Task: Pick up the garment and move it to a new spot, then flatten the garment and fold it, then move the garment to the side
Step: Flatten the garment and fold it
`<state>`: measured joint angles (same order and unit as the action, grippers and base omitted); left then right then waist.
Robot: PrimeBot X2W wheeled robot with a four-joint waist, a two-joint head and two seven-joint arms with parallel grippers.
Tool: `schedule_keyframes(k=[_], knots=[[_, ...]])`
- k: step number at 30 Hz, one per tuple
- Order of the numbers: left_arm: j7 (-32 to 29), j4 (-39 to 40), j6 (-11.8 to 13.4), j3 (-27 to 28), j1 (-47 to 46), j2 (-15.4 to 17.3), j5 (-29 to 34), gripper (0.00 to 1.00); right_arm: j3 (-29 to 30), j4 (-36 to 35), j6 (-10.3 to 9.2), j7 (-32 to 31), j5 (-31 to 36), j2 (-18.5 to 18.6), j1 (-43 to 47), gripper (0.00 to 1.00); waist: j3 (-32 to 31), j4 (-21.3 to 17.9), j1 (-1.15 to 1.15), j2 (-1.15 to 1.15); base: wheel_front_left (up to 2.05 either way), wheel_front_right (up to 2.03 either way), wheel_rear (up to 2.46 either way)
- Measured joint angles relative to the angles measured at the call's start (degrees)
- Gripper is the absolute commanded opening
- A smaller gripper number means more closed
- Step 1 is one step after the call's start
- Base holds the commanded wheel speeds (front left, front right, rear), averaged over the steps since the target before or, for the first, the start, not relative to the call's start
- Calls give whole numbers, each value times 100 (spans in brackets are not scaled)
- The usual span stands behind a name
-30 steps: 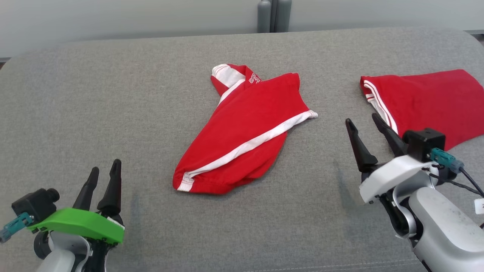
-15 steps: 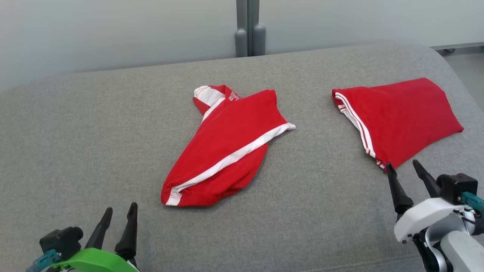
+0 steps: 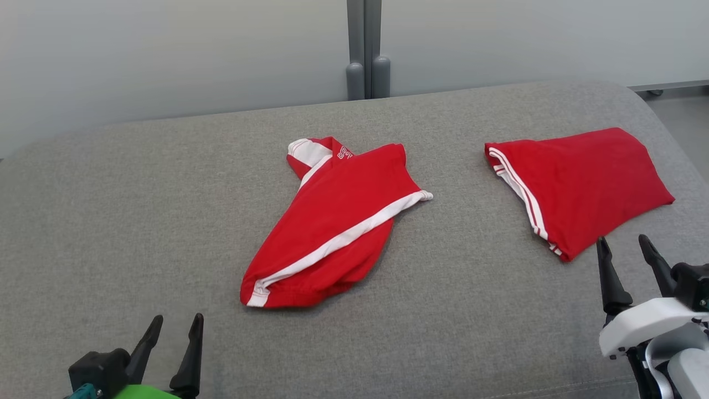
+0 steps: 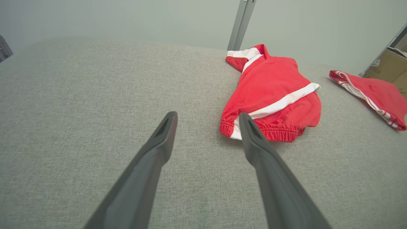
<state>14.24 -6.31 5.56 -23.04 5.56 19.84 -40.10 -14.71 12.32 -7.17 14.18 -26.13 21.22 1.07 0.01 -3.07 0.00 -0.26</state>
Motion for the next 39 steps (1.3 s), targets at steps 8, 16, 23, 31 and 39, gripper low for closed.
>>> schedule_keyframes(k=[8,16,23,31,39], knots=[[0,154,9,188,36,9,341,100,-3,-281,-1,0,214,-331,316,100,-4,192,0,0,0,0,0],[0,185,51,339,81,-103,482,100,-36,-370,-1,0,416,-372,424,100,-32,426,0,0,0,0,0],[0,175,46,367,364,-381,137,100,-99,-414,20,0,563,-364,420,100,2,546,0,0,0,0,0],[-324,365,-235,141,287,-889,-652,100,-300,-111,141,-81,613,-348,-61,100,307,597,0,0,0,0,0],[-1048,458,-404,-211,-512,-1255,-1088,100,-397,10,255,-364,744,-382,-1264,100,826,664,0,0,0,0,0]])
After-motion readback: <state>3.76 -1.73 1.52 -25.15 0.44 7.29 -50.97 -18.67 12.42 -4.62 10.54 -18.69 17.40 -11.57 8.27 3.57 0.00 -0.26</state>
